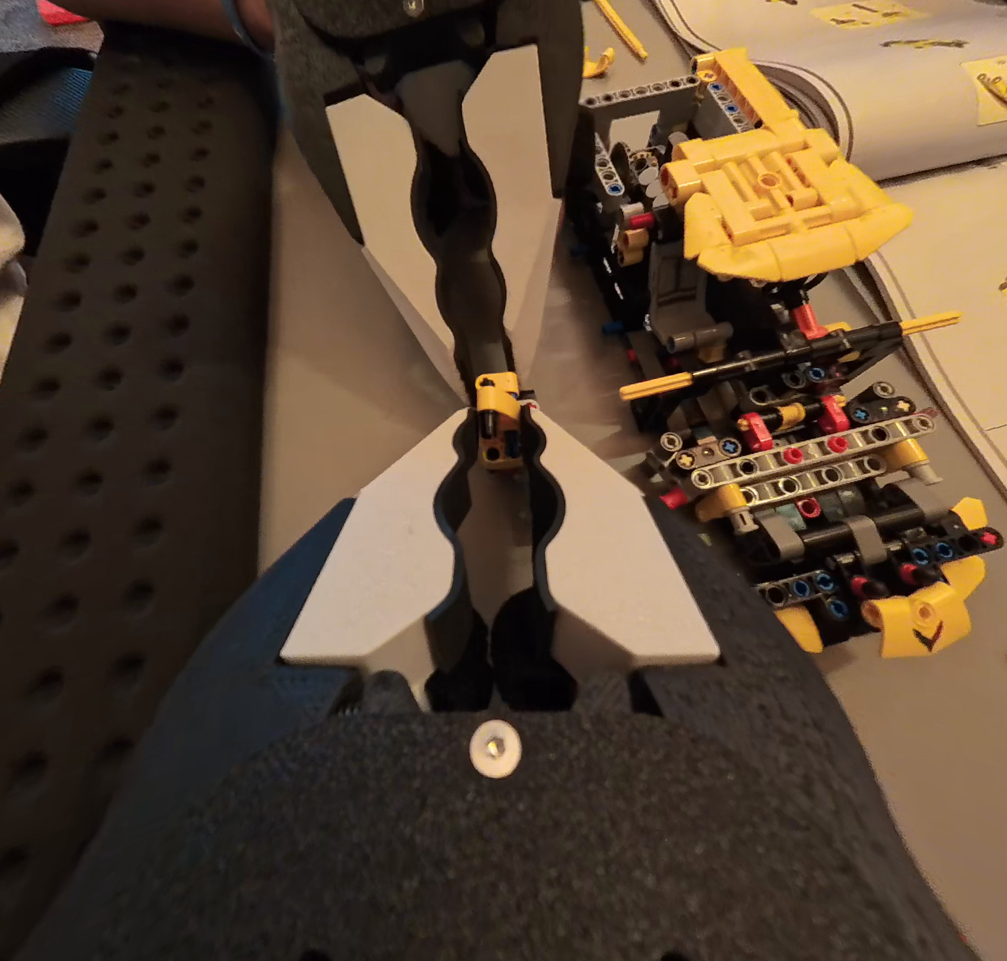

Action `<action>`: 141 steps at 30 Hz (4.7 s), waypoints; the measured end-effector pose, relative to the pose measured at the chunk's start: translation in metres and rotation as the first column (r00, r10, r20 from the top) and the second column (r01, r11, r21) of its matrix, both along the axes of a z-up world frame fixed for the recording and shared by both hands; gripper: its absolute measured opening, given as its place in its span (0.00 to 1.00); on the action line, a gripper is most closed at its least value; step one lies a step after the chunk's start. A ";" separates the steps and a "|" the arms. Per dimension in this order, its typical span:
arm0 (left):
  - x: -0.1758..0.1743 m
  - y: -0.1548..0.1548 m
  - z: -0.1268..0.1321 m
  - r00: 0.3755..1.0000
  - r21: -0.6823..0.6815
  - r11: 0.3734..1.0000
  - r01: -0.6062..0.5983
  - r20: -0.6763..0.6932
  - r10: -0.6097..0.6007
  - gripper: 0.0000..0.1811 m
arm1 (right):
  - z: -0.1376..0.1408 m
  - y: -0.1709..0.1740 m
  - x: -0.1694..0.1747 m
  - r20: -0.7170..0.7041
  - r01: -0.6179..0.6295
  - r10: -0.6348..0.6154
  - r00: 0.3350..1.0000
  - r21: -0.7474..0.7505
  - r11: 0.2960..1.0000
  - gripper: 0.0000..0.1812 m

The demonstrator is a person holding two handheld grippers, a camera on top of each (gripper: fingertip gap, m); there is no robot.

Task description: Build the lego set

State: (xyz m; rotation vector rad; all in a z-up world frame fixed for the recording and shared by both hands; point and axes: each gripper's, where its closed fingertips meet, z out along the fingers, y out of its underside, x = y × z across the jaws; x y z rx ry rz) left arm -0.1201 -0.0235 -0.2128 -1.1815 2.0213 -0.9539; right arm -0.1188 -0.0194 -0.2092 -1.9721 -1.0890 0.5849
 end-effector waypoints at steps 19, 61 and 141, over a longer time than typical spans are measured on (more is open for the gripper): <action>-0.003 -0.003 0.000 1.000 -0.002 1.000 0.026 -0.001 -0.026 0.07 | 0.001 -0.002 -0.003 0.051 -0.014 0.014 0.999 0.012 1.000 0.08; -0.004 -0.013 0.027 0.993 -0.150 0.987 0.060 0.108 -0.044 0.07 | 0.030 -0.009 -0.008 -0.222 -0.055 0.069 0.973 0.070 0.996 0.08; -0.086 0.013 0.037 0.931 -0.406 0.854 -0.326 0.020 0.365 0.17 | 0.095 0.120 0.024 -0.470 0.492 -0.399 0.787 0.089 0.866 0.23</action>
